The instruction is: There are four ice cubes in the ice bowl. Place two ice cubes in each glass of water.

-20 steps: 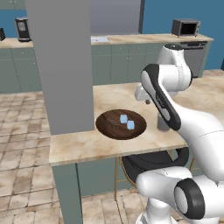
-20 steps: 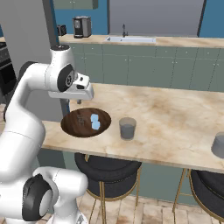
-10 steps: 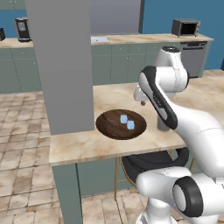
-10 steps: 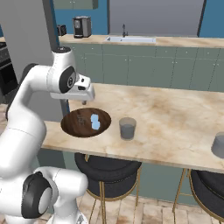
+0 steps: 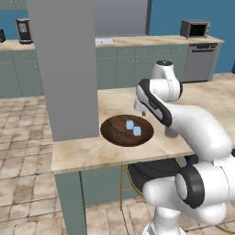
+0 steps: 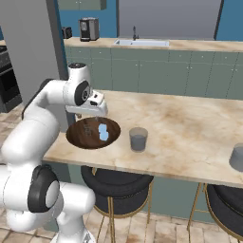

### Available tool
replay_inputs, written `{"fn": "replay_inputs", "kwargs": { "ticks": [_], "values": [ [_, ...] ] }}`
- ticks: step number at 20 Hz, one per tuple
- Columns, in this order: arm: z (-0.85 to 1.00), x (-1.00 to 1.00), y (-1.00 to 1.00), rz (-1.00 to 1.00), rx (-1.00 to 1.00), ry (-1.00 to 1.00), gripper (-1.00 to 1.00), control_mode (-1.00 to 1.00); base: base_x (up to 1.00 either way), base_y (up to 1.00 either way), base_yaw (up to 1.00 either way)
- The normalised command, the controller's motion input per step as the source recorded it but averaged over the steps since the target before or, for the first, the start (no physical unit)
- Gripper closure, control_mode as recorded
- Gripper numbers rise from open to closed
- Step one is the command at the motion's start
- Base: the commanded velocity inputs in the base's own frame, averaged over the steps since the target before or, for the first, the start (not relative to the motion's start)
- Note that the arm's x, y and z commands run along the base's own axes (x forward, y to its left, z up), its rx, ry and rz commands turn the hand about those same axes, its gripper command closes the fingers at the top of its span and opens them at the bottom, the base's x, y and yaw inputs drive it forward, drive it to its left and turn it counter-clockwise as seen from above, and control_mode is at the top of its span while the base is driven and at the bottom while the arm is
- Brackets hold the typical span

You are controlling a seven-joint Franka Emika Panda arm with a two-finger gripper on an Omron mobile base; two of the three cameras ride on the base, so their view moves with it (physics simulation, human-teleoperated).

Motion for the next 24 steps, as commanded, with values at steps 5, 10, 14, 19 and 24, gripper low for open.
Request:
{"fn": "replay_inputs", "kwargs": {
  "ticks": [5, 10, 14, 19, 24],
  "values": [
    [-0.48, 0.52, 0.0, -0.19, 0.02, 0.19, -1.0, -1.0, 0.0, 0.0, 0.0],
    [-0.33, 0.16, 0.0, -0.05, 0.08, 0.13, -1.0, -1.0, 0.0, 0.0, 0.0],
    [-0.42, 0.03, 0.0, -0.02, 0.06, 0.04, -1.0, -1.0, 0.0, 0.0, 0.0],
    [-0.63, 0.0, 0.0, -0.02, 0.01, 0.0, -1.0, -1.0, 0.0, 0.0, 0.0],
    [-0.49, 0.06, 0.0, 0.0, 0.0, -0.06, -1.0, -1.0, 0.0, 0.0, 0.0]
  ]
}}
